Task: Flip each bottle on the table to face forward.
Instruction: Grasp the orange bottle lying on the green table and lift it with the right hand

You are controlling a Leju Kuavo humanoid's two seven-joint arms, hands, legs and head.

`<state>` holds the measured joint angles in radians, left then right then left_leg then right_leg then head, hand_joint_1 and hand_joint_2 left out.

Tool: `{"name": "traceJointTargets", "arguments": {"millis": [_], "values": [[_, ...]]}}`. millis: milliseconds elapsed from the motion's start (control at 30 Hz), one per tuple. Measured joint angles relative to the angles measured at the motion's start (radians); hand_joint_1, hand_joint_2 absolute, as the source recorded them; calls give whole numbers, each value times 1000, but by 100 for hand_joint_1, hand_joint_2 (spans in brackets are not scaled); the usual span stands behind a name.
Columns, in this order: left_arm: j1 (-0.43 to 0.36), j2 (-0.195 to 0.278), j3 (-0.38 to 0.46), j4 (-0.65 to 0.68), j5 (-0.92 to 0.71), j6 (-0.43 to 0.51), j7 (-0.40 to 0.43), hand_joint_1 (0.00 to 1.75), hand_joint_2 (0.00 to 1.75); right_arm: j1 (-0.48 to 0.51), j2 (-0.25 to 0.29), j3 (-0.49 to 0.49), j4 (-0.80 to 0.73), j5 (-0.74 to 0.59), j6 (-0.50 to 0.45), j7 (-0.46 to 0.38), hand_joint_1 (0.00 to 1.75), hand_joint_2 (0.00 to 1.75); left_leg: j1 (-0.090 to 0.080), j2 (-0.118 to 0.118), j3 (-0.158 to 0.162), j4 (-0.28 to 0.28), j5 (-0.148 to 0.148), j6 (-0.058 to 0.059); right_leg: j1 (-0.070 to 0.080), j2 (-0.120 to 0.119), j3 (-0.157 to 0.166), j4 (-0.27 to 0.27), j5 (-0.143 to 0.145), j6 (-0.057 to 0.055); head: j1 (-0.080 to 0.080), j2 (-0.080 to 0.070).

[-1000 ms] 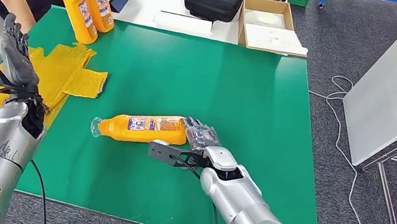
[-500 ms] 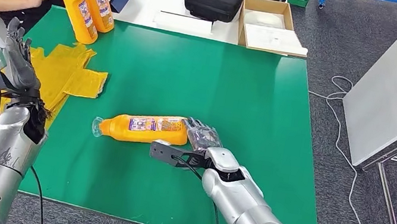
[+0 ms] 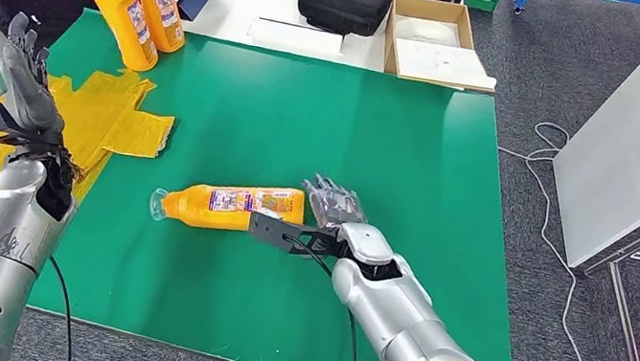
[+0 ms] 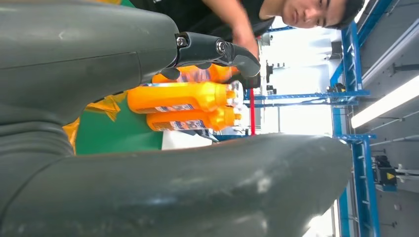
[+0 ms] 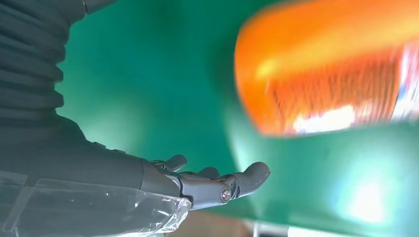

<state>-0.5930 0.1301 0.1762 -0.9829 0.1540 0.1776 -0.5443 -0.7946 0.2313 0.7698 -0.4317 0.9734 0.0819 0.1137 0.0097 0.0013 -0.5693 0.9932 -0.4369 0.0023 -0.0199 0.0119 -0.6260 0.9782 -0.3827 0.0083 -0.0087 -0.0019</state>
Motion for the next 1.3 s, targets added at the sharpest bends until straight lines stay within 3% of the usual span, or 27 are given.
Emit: {"name": "traceJointTargets", "arguments": {"millis": [533,1300], "values": [[-43,26,-1,38,1,-18,-6,0,0,-105,6,-16,-33,-18,31,-11,0,175,0,0,0,0,0,0,0,0,0,0,0,0,0,0],[-194,23,-42,192,-3,-12,-24,0,0,-108,9,-13,-12,-45,38,-11,0,175,0,1,0,0,0,0,0,0,-1,0,0,0,0,0]]}}
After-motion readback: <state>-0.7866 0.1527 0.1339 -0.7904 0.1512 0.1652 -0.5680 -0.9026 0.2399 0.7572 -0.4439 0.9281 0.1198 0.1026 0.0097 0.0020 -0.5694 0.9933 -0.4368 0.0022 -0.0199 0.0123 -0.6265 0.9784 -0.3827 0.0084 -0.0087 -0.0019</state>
